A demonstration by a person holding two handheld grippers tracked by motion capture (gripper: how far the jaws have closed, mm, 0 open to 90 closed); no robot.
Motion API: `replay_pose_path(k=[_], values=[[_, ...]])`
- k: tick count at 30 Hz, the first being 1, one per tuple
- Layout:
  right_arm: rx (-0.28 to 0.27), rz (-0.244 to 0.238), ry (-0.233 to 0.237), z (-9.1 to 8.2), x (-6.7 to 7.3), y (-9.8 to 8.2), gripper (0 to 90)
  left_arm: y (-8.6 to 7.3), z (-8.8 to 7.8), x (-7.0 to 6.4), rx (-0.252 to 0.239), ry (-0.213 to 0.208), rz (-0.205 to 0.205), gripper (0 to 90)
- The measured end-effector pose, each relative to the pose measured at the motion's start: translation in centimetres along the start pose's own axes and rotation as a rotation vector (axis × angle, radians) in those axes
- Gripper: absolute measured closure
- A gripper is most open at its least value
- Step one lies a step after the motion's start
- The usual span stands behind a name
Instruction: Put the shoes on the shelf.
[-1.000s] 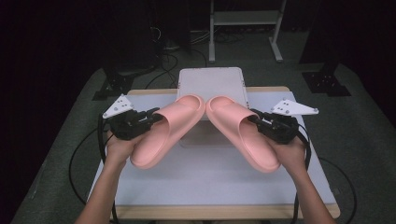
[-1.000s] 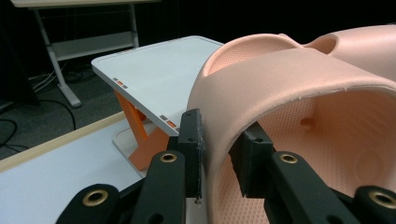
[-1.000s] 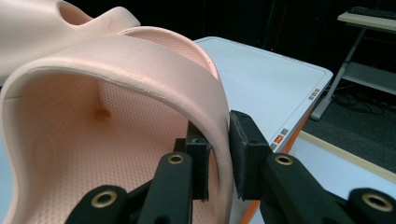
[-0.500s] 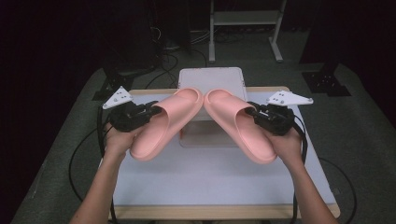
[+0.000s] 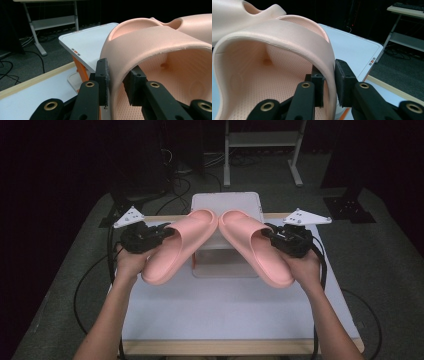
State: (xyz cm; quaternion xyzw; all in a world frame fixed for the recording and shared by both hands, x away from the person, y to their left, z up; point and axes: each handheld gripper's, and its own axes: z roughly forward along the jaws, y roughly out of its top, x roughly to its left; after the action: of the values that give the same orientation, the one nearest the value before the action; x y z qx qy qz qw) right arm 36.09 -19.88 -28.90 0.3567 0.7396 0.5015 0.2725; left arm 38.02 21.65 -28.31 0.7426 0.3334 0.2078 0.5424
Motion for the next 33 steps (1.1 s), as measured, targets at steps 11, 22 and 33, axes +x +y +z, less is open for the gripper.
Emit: replay_pose_path(k=[11, 22, 33], values=[[0.003, -0.001, -0.021, 1.0, -0.9, 0.8, 76.9, 1.0, 1.3, 0.7, 0.013, 0.018, -0.012, 74.1], [0.026, 0.019, -0.024, 2.4, -1.8, 0.9, 76.8, 1.1, 2.5, 1.4, 0.035, 0.035, -0.028, 73.8], [0.028, 0.054, -0.024, 3.2, -2.7, 1.0, 76.9, 1.3, 3.4, 2.0, 0.042, 0.050, -0.058, 73.6]])
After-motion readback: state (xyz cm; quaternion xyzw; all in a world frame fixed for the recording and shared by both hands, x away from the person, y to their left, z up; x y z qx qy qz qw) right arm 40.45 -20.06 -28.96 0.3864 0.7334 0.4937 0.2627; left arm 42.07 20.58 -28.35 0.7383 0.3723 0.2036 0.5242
